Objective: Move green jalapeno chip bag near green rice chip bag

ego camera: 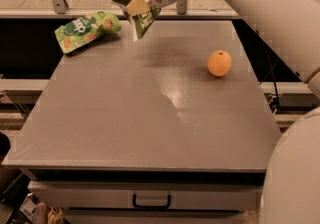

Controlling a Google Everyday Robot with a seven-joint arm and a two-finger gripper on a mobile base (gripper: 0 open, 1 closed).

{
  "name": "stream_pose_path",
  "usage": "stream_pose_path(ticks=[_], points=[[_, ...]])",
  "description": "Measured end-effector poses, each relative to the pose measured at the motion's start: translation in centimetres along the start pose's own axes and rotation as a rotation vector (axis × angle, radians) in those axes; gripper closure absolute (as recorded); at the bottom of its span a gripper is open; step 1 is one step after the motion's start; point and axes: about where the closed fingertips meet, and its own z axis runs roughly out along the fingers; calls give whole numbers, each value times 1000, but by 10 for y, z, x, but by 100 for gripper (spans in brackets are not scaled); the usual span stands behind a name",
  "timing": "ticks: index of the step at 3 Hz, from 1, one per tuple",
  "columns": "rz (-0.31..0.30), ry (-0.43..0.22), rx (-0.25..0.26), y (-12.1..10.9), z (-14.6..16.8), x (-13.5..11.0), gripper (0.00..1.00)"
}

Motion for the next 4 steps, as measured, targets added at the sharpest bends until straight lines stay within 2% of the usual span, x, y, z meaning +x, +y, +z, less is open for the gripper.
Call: stream_pose_path(ticks=[3, 4], points=[[-2, 1, -10, 5, 5, -1, 15], [-3, 1, -14, 7, 7, -1, 0]])
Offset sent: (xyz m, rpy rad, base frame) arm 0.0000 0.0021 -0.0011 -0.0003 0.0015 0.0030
